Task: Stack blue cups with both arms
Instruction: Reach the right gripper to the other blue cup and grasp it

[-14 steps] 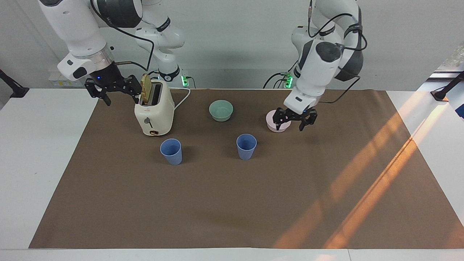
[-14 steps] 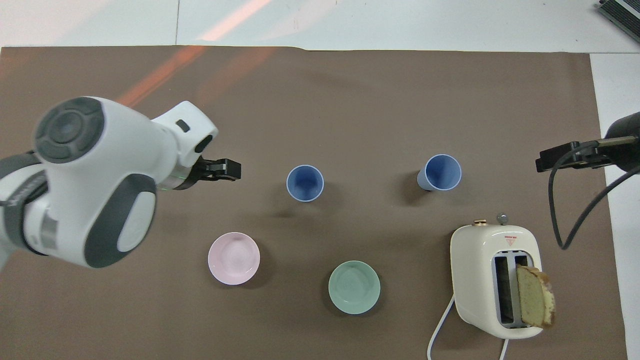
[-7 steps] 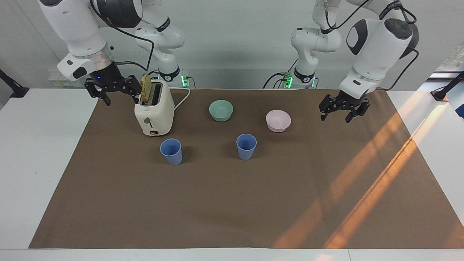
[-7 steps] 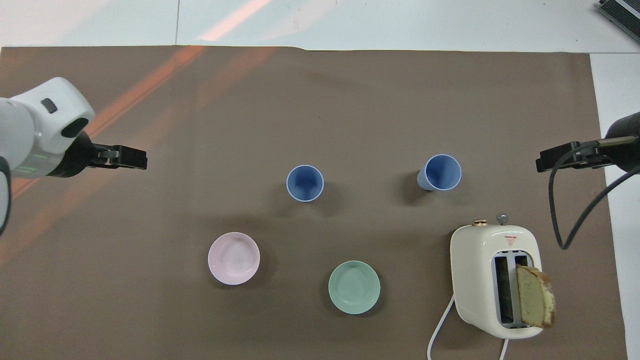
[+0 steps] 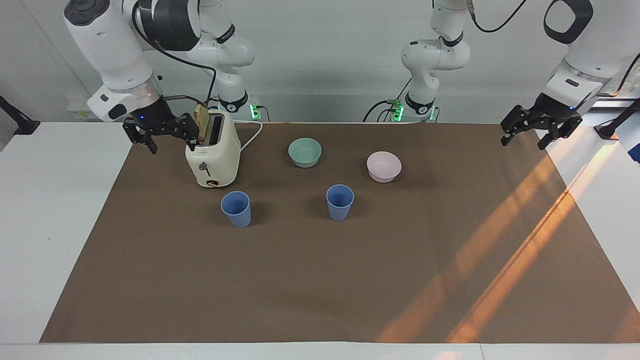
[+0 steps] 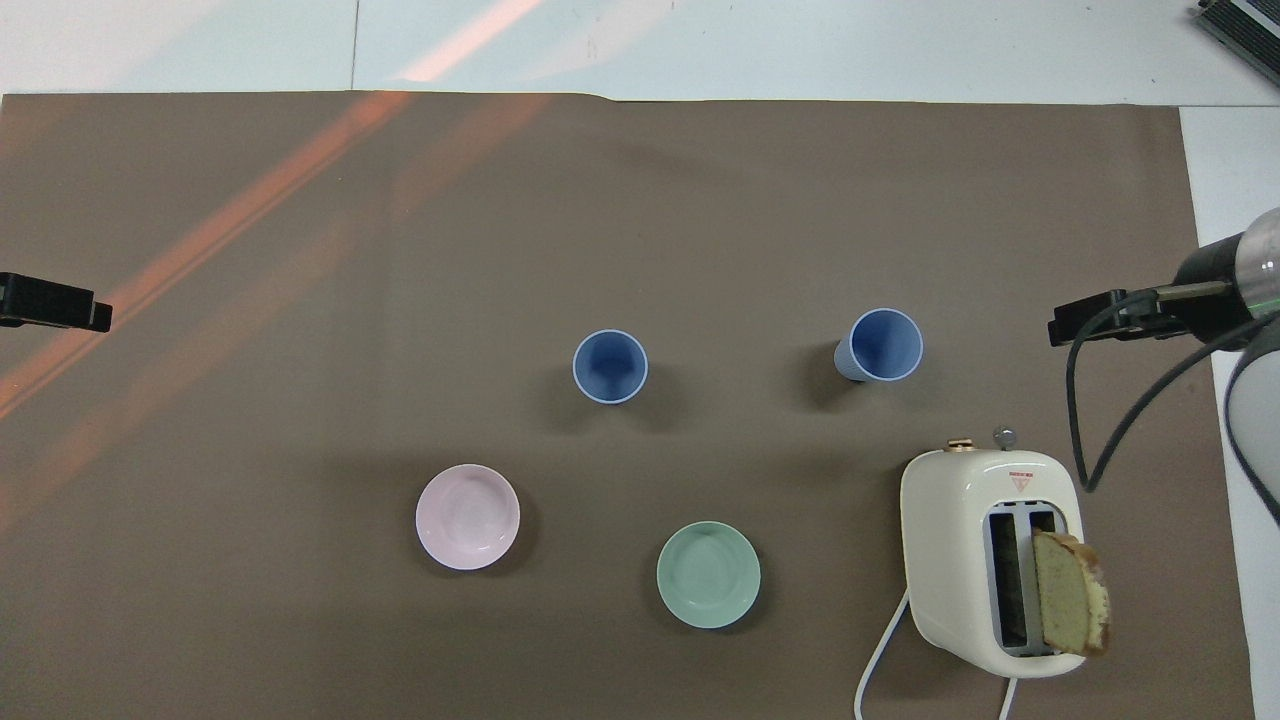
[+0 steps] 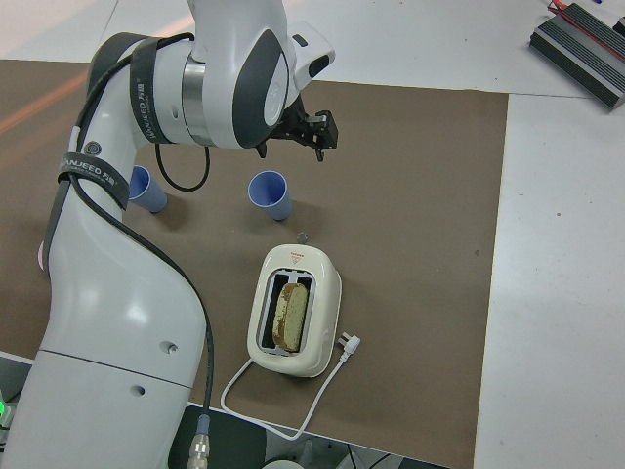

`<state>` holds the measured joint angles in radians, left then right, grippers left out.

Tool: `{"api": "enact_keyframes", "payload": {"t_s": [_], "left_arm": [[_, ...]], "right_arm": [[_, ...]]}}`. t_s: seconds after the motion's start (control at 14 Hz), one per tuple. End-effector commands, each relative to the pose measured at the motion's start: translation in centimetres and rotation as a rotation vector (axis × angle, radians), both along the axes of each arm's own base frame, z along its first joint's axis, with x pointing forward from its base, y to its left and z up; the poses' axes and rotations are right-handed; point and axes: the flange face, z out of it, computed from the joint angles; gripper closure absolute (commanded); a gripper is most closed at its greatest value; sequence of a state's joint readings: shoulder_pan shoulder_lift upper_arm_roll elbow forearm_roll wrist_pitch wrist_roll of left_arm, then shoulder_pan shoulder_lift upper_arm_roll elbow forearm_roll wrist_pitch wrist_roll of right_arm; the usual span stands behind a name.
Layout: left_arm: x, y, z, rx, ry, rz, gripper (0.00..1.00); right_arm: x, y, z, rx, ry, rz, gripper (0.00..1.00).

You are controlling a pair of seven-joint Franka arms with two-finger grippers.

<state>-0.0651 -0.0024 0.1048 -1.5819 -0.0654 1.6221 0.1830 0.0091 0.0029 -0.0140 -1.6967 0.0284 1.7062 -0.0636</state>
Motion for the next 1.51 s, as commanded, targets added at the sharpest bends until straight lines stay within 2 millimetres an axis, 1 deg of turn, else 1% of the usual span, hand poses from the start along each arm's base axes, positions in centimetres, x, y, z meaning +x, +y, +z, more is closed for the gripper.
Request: {"api": "enact_keyframes", "payload": {"t_s": [0.0, 0.07, 0.14, 0.22, 0.36, 0.43, 0.5, 0.57, 0.65, 0.72, 0.93, 1.08, 1.15, 1.22, 1.29, 1.36, 1.43], "left_arm": [[0.6, -0.1, 0.7, 0.054, 0.03, -0.021, 0.0], [0.4, -0.3, 0.7, 0.052, 0.028, -0.024, 0.0], [0.2, -0.1, 0.7, 0.052, 0.033, -0.022, 0.0], [0.1, 0.0, 0.5, 0.051, 0.038, -0.022, 0.0], [-0.4, 0.0, 0.2, 0.049, 0.049, -0.016, 0.0], [-0.4, -0.1, 0.2, 0.048, 0.047, -0.013, 0.0], [-0.4, 0.0, 0.2, 0.049, 0.049, -0.011, 0.0], [-0.4, 0.1, 0.2, 0.048, 0.047, -0.01, 0.0], [-0.4, 0.2, 0.2, 0.049, 0.047, -0.008, 0.0], [-0.4, 0.4, 0.3, 0.049, 0.046, -0.005, 0.0], [-0.4, 0.4, 0.3, 0.049, 0.044, -0.005, 0.0], [-0.4, 0.3, 0.3, 0.049, 0.043, -0.006, 0.0], [-0.4, 0.3, 0.3, 0.049, 0.043, -0.006, 0.0], [-0.3, 0.2, 0.4, 0.049, 0.041, -0.008, 0.0], [-0.3, 0.1, 0.4, 0.049, 0.041, -0.009, 0.0], [-0.3, 0.0, 0.4, 0.049, 0.041, -0.011, 0.0], [-0.3, 0.1, 0.4, 0.049, 0.041, -0.009, 0.0]], "right_arm": [[-0.3, 0.9, -2.5, 0.019, -0.029, -0.012, 0.0], [-0.4, 1.8, -4.0, 0.02, -0.012, -0.001, 0.0], [-0.5, 1.9, -5.5, 0.019, 0.008, 0.001, 0.0], [-0.3, 2.1, -6.6, 0.02, 0.009, 0.001, 0.0], [0.8, 2.3, -9.6, 0.019, 0.034, 0.004, 0.0], [1.2, 3.6, -11.2, 0.019, 0.042, 0.023, 0.0], [1.6, 4.6, -12.1, 0.018, 0.024, 0.022, 0.0], [1.7, 5.0, -12.8, 0.017, 0.005, 0.007, 0.0], [1.9, 5.3, -13.7, 0.017, 0.007, 0.001, 0.0], [2.2, 5.4, -15.4, 0.016, 0.031, -0.001, 0.0], [3.3, 5.4, -19.1, 0.012, 0.028, -0.003, 0.0], [3.3, 5.5, -19.9, 0.011, 0.037, 0.009, 0.0], [3.3, 6.0, -19.9, 0.011, 0.031, 0.02, 0.22], [3.2, 7.0, -19.9, 0.011, 0.03, 0.037, 0.56], [3.2, 7.1, -19.9, 0.011, 0.029, 0.04, 0.79], [3.2, 7.1, -19.9, 0.011, 0.029, 0.043, 0.95], [3.2, 7.1, -20.0, 0.011, 0.03, 0.058, 1.0]]}}
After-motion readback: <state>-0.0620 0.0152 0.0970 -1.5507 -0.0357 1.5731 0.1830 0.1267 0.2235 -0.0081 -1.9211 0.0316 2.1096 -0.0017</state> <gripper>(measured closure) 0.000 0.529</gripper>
